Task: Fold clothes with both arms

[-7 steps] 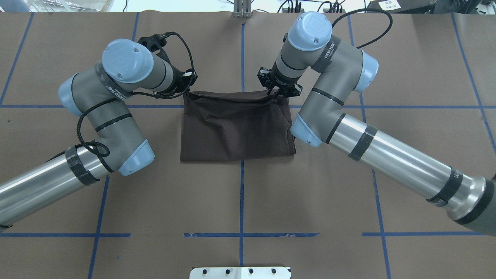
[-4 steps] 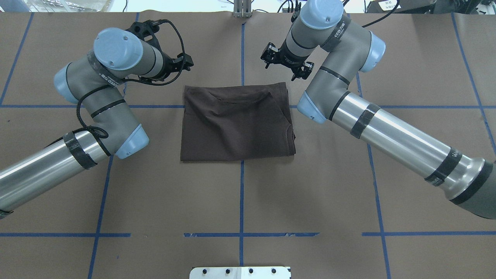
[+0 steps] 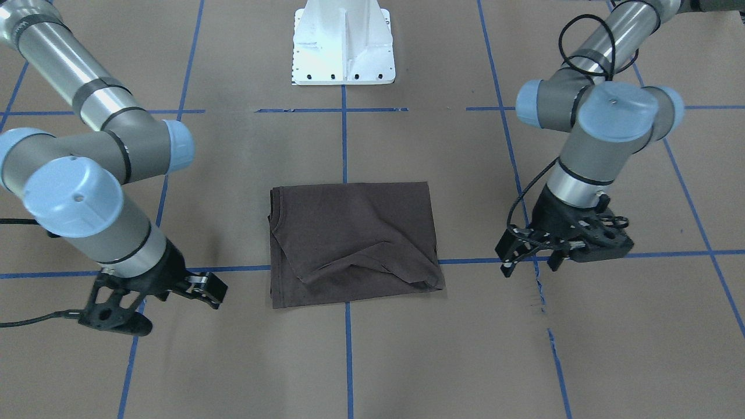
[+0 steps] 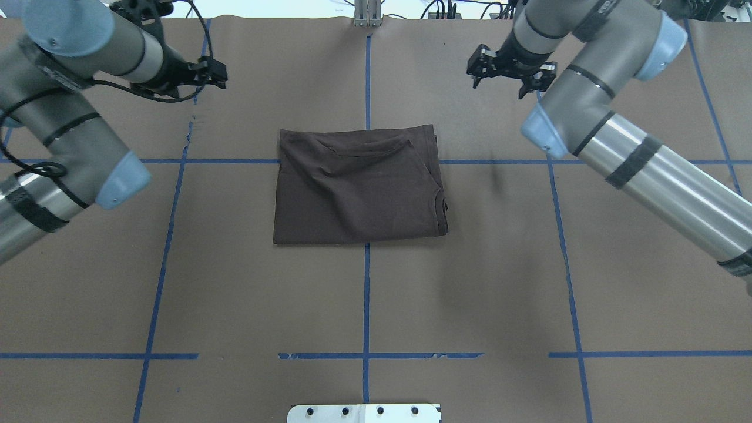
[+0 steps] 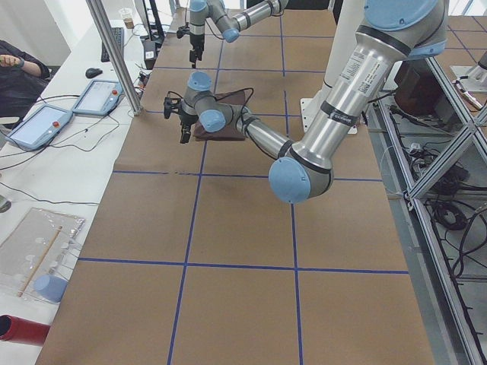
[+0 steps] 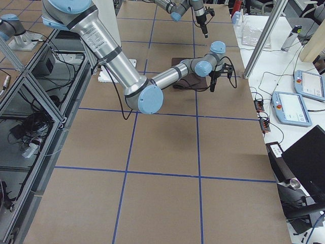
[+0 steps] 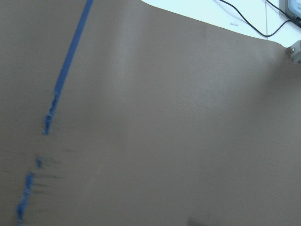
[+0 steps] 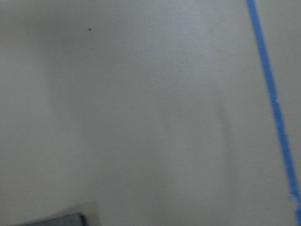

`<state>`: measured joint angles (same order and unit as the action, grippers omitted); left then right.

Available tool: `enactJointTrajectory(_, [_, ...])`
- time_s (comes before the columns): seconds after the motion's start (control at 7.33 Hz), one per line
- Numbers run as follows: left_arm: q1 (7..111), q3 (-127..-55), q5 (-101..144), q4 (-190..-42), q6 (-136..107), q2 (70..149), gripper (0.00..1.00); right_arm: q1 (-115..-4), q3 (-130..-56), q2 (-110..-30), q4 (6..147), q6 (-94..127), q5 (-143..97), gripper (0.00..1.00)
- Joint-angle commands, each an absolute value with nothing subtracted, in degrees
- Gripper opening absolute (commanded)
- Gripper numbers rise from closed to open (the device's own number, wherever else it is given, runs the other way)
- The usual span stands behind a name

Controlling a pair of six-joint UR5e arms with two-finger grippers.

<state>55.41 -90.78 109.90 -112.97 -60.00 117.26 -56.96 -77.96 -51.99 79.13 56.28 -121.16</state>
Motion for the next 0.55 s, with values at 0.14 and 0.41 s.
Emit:
enactJointTrajectory(0.14, [73.5,-100.2,114.4,-104.4,-22.1,102.4,1.00,-70.4,-89.4,-69.8,86.2,27.4,-127.4,1.00])
enactJointTrajectory(0.41, [84.1,-99.4,118.8,-99.3,1.6,99.6,1.00,-77.3,-95.0,-81.7,88.1,10.6,-131.4,1.00])
